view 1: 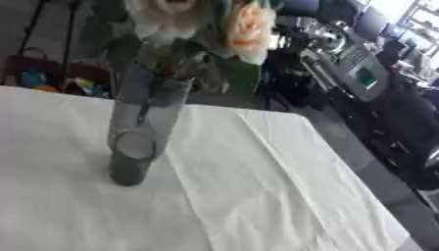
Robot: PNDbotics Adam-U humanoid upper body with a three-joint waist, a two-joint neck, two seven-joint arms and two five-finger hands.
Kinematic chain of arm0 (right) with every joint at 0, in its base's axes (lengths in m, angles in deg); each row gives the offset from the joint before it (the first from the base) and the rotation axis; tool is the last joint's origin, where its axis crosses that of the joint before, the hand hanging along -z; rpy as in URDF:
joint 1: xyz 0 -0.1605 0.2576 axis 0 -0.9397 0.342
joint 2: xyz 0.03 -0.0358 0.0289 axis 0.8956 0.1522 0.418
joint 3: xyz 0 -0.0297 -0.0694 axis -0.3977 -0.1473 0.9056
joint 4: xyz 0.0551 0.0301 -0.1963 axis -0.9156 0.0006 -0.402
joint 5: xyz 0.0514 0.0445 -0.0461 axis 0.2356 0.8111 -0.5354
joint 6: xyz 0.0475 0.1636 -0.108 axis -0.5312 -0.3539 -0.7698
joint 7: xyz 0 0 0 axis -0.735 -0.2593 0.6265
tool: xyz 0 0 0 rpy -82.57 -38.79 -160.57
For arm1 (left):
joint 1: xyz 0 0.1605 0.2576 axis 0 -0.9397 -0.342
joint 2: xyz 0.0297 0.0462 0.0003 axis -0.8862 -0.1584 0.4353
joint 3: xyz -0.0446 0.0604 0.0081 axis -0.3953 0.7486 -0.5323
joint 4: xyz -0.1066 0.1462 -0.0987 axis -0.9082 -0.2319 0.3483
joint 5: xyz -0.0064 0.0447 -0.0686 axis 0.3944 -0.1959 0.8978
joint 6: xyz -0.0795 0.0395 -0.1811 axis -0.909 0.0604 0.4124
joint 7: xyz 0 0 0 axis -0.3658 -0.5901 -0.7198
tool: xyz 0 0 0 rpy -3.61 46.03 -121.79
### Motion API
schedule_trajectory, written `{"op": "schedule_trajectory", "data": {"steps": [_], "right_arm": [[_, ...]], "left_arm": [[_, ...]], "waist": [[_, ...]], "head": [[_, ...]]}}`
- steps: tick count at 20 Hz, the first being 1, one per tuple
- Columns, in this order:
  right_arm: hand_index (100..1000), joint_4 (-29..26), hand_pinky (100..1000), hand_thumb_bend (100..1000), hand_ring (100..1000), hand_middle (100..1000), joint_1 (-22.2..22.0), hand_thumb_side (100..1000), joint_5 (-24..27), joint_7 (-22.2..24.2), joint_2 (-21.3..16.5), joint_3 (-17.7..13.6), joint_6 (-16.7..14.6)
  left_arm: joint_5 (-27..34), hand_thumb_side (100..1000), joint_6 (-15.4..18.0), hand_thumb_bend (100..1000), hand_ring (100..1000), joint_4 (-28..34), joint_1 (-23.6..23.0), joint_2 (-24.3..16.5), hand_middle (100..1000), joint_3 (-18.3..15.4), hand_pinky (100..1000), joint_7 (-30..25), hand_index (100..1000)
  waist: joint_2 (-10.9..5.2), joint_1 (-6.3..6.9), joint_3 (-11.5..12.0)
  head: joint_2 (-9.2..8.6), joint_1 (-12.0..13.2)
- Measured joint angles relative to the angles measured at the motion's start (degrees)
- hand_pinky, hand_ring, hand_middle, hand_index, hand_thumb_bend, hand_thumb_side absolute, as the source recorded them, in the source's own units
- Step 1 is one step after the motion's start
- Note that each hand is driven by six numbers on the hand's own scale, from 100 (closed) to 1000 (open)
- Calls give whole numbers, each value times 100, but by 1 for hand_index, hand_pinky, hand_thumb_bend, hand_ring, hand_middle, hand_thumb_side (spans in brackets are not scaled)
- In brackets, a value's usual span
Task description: Arrange flowers into the vase.
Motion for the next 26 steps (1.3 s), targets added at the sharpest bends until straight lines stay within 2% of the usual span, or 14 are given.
{"op": "schedule_trajectory", "data": {"steps": [4,14,17,26], "right_arm": [[1000,22,856,919,1000,1000,-51,630,-193,-18,0,16,-18],[1000,114,859,933,1000,1000,-110,582,-503,89,7,24,-104],[1000,145,860,947,1000,1000,-139,540,-525,99,7,24,-113],[1000,217,864,943,1000,1000,-250,528,-565,174,8,21,-220]], "left_arm": [[15,873,-27,100,757,0,-14,0,827,-2,748,25,922],[64,874,-82,100,757,0,-31,-44,826,-35,748,80,922],[81,874,-96,100,756,0,-34,-44,826,-36,748,93,923],[109,871,-116,100,756,0,-35,-49,826,-66,747,120,923]], "waist": [[-35,0,-85],[-104,0,-206],[-117,0,-257],[-129,0,-313]], "head": [[37,1],[43,8],[65,12],[120,52]]}}
